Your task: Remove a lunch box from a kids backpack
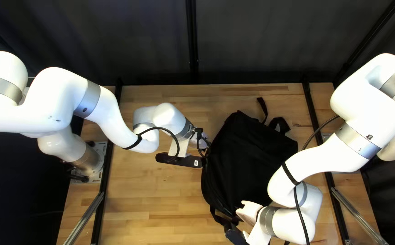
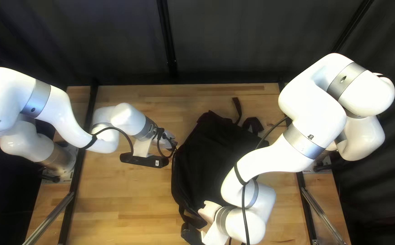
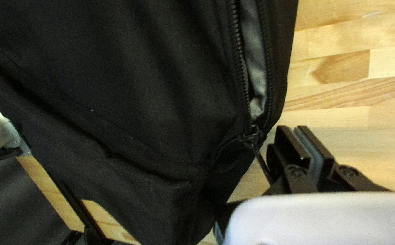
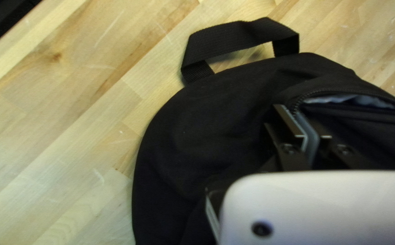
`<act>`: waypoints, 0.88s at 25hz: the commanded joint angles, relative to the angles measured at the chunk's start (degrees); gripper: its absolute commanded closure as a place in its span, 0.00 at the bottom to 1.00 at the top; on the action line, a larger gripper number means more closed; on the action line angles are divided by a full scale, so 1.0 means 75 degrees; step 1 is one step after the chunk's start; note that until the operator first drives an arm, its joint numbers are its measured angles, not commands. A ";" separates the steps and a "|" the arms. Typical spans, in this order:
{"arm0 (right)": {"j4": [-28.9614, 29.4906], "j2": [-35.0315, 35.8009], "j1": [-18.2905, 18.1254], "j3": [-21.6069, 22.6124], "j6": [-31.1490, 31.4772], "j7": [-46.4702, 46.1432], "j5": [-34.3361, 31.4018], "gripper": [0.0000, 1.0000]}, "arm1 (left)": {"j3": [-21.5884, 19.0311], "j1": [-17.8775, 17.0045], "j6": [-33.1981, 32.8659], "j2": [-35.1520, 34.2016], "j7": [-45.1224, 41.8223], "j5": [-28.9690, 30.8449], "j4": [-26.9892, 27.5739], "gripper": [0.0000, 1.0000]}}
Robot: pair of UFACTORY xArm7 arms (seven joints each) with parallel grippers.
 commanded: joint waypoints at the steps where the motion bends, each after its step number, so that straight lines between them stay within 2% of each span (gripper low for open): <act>1: -0.0006 -0.0011 -0.0011 -0.0009 -0.0002 0.0002 -0.0003 1.00 | -0.0025 -0.0018 -0.0012 -0.0168 -0.0150 -0.0062 -0.0192 0.74; 2: -0.0027 -0.0025 -0.0020 -0.0015 -0.0014 0.0009 -0.0006 1.00 | -0.0009 -0.0030 -0.0009 -0.0293 -0.0141 -0.0152 -0.0316 0.00; 6: -0.0183 -0.0150 -0.0097 -0.0043 -0.0099 0.0019 0.0004 1.00 | -0.0050 -0.0131 0.0093 -0.0975 -0.0346 -0.0390 -0.0808 0.00; 14: -0.0298 -0.0402 -0.0316 -0.0086 -0.0131 -0.0326 0.0201 1.00 | -0.0641 -0.0263 0.0644 -0.2074 -0.1168 -0.0233 -0.1391 0.00; 15: -0.0344 -0.0467 -0.0349 -0.0092 -0.0142 -0.0347 0.0236 0.89 | -0.0728 -0.0318 0.0812 -0.2274 -0.1269 -0.0234 -0.1432 0.00; 16: -0.0369 -0.0497 -0.0360 -0.0095 -0.0150 -0.0340 0.0246 0.07 | -0.0799 -0.0364 0.0949 -0.2437 -0.1351 -0.0236 -0.1461 0.00; 17: -0.0401 -0.0605 -0.0369 -0.0072 -0.0102 -0.0384 0.0332 0.00 | -0.0860 -0.0415 0.1067 -0.2584 -0.1426 -0.0249 -0.1489 0.00; 22: -0.0533 -0.1117 -0.0310 0.0076 0.0302 -0.0541 0.0713 0.00 | -0.1340 -0.0744 0.1662 -0.3438 -0.1973 -0.0295 -0.1683 0.00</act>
